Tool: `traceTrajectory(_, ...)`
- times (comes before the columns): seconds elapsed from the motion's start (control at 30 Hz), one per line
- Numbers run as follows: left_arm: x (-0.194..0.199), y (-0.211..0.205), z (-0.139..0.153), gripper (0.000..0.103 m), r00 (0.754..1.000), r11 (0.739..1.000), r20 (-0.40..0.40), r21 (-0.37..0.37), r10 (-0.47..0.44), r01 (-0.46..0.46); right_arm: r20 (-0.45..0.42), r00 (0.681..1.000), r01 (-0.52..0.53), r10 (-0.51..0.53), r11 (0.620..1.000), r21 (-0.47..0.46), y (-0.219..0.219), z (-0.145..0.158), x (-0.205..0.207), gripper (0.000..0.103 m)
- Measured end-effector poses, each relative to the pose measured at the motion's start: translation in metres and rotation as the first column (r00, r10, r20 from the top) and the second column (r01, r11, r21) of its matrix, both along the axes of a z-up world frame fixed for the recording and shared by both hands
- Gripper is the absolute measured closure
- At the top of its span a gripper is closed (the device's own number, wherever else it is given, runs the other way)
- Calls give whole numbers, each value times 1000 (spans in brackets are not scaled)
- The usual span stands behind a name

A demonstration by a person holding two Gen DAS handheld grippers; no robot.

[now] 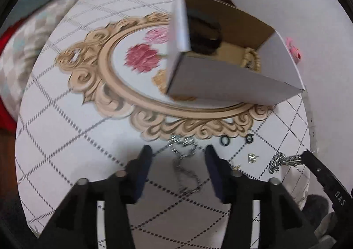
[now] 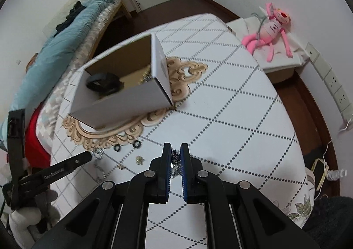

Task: Organize jewelry
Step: 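Grasp the silver chain necklace with the left tool while the right tool grasps the silver link bracelet, then lower the necklace with the left tool into the box while the right tool releases the bracelet there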

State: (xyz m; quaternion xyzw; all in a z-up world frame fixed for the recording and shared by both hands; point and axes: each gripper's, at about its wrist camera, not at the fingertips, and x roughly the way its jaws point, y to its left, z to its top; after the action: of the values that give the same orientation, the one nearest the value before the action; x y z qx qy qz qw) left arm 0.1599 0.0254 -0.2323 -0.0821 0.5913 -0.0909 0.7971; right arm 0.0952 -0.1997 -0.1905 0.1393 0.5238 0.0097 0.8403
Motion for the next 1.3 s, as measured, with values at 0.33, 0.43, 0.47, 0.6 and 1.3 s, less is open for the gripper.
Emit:
traceTrajectory(0.33,0,-39,-7,99,987,975,89,191,-130,111,-32,999,32,-32,999,-7,-9,-17,0,95)
traceTrajectory(0.43,0,-32,-8,100,990,983,84,151,-115,101,-33,999,35,-36,999,-9,-11,-17,1,95)
traceTrajectory(0.47,-1,-27,-7,100,991,986,80,135,-105,94,-30,999,36,-36,999,-6,-11,-16,1,95)
traceTrajectory(0.6,-14,-8,3,101,995,997,79,64,-55,50,-11,1000,22,-22,1000,14,-10,-5,1,95)
traceTrajectory(1.3,23,2,147,101,955,987,296,-138,-37,81,197,962,-212,189,972,101,36,134,64,95)
